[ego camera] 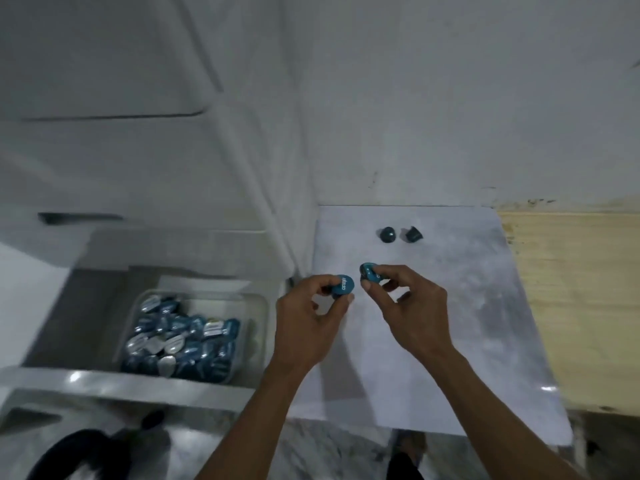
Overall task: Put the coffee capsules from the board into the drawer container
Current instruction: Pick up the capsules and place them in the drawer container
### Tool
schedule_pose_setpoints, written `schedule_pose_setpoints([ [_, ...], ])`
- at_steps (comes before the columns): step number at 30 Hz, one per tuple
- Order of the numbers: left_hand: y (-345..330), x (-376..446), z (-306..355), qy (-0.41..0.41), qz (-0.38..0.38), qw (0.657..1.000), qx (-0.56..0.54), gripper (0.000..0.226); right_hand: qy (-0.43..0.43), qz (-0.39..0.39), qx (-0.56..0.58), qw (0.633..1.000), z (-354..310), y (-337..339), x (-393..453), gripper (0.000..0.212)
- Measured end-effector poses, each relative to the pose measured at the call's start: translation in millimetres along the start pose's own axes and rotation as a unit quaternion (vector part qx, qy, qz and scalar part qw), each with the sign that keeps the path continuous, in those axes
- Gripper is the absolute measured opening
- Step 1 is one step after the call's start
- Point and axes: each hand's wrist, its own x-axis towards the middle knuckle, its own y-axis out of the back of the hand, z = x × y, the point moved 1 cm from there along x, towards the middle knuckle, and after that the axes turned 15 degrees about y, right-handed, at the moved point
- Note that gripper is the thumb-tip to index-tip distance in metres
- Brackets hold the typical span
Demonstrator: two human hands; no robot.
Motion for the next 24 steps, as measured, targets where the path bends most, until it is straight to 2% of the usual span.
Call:
schedule_pose_setpoints([
  [4,96.6,-24.8,-41.4,-0.025,0.022,0.999,0.03,0.023,0.016,-0.012,0.028,0.999,-64.6,-55.5,-32.4,0.02],
  [11,228.3,-44.9,-107.3,0.03,0.062,0.997,0.034,0.024,0.015,-0.064,0.033,0.997,-134.3,-140.0,-78.0,0.023],
  [17,264.0,-18.8,-134.6,0.057,0.067,0.995,0.048,0.024,0.028,-0.078,0.018,0.996,-153.1,-173.9,-68.0,0.022],
  [24,276.1,34.0,-160.2,0.07,0.037,0.991,0.113,0.023,0.016,-0.107,-0.011,0.994,-137.8,-217.4,-36.3,0.02],
])
